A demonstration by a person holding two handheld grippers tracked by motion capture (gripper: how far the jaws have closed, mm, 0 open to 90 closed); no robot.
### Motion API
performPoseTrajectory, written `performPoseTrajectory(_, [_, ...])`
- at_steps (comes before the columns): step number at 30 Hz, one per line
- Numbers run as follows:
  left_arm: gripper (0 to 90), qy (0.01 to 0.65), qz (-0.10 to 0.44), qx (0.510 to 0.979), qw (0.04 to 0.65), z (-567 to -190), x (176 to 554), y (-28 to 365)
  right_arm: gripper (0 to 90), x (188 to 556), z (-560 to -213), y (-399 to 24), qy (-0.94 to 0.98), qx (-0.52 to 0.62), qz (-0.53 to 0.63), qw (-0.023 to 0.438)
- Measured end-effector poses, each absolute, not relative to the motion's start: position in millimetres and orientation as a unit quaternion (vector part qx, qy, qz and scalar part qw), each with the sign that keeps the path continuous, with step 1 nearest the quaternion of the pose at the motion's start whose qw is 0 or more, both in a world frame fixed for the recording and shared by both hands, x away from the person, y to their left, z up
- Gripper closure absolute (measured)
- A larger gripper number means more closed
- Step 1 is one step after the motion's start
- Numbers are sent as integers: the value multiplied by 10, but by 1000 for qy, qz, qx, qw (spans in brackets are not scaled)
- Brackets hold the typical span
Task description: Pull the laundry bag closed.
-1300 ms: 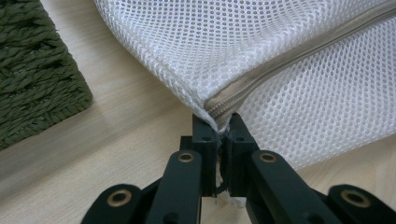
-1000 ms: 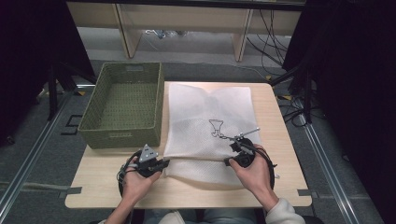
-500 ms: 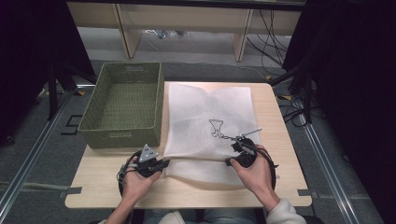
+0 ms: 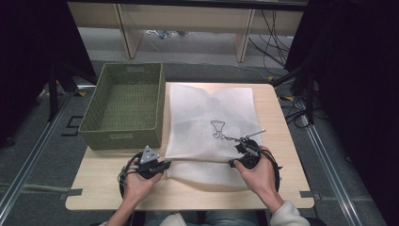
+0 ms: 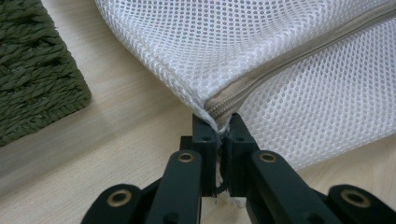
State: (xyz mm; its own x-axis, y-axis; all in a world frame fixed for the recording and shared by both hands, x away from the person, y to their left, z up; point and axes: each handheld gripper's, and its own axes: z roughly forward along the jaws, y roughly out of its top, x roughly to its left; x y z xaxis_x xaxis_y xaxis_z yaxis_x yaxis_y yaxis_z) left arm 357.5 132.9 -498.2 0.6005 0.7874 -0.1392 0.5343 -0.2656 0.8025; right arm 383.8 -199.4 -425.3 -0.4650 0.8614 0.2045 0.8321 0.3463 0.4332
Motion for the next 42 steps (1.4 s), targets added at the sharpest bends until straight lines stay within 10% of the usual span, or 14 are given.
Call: performPoseTrajectory(42, [846,427,146,777,439,-4995,3578,1324,884,3847,-4256,-2084,816,523,244,36])
